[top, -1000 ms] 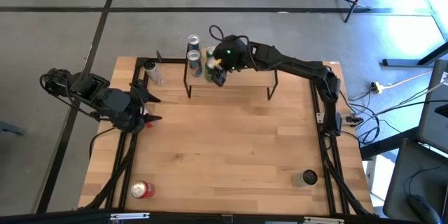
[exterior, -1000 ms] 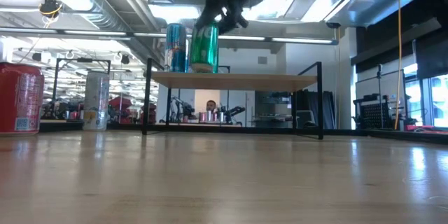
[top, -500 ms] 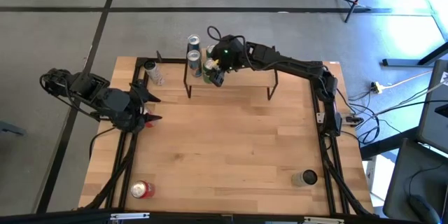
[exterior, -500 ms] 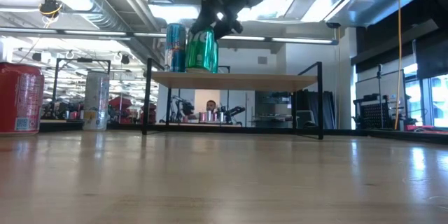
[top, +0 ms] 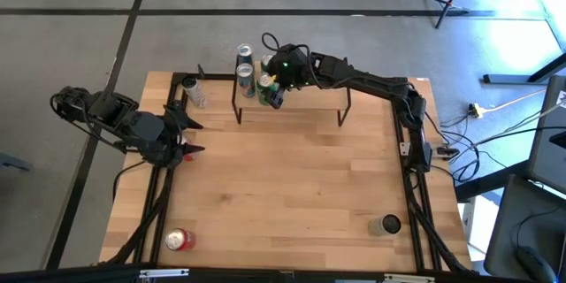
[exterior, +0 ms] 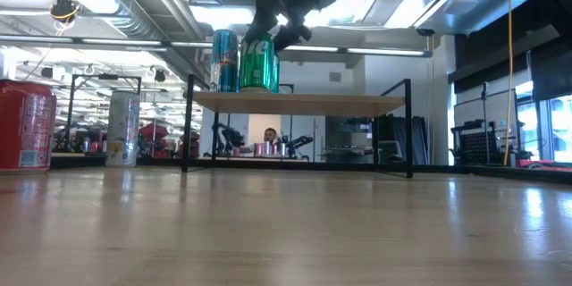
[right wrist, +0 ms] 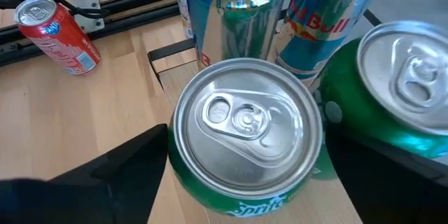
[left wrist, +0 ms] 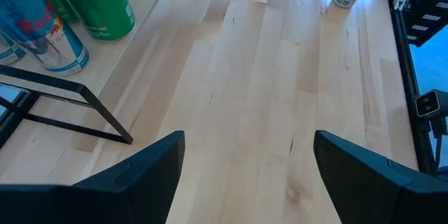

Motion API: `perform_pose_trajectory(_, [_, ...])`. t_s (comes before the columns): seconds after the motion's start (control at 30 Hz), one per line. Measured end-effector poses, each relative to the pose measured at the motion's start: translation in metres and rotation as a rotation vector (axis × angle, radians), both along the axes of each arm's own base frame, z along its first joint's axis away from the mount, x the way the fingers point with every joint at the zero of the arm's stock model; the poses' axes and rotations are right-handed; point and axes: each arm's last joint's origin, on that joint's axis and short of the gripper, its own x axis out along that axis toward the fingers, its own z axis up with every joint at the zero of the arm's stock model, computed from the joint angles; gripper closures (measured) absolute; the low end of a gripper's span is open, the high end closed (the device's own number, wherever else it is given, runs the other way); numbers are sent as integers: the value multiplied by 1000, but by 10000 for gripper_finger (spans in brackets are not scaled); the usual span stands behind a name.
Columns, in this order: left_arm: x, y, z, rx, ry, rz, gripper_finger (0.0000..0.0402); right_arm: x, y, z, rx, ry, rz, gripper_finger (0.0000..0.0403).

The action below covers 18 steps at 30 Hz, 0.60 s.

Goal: Place canned beverage on shelf
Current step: Put the green soda can on the shelf aligned with the other green soda can, then put the top orange soda can on the shelf

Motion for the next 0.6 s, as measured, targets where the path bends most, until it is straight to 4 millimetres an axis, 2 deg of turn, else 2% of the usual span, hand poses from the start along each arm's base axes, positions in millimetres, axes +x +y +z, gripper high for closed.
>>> perform_pose_trajectory(0.23, [0, 0, 0, 0, -1, 0, 98, -9, 5, 21, 38, 23, 43, 45])
perform_pose_trajectory(0.33, [0, 0, 0, -1, -1, -1, 98, -14, 14, 31, 50, 53, 59, 45])
perform_pose_trajectory(0.47, [0, 0, 0, -4, 1, -4, 98, -22, 34, 46, 59, 106, 91, 45])
perform_pose_trajectory(0.6, [1, -1, -2, -15, 18, 15, 98, -36, 64, 62, 76, 153, 159, 45])
